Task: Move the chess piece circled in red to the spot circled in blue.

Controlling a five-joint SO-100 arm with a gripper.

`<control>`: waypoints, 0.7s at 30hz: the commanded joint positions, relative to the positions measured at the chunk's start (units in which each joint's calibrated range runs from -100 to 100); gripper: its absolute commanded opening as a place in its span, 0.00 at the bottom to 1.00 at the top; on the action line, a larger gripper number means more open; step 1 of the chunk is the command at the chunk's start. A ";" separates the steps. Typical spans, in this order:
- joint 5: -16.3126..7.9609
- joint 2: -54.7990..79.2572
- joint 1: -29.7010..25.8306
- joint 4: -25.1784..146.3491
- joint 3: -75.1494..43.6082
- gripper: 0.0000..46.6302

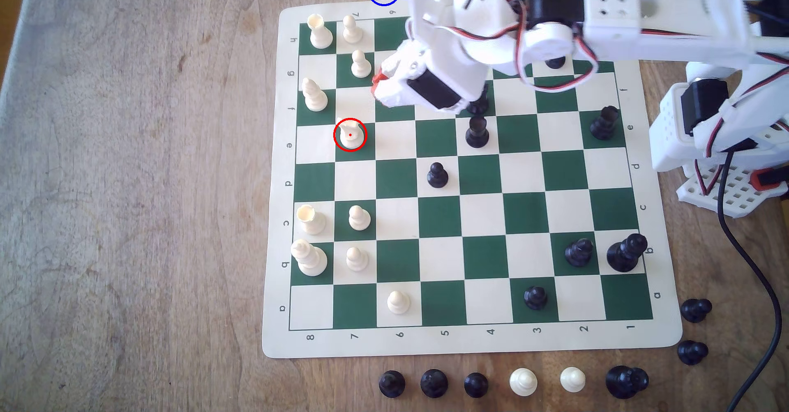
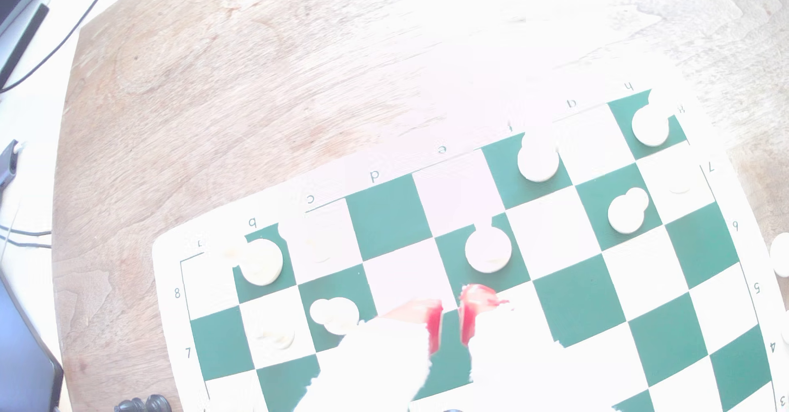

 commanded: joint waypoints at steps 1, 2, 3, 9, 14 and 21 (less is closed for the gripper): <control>-0.20 6.27 0.47 0.12 -9.25 0.08; -0.20 7.80 0.86 -1.44 -9.52 0.09; -0.24 8.65 1.01 -1.68 -10.06 0.10; 0.15 11.11 0.86 -2.09 -11.69 0.18; 2.39 11.87 0.70 -5.78 -6.98 0.20; 4.15 14.34 2.03 -10.77 -3.26 0.26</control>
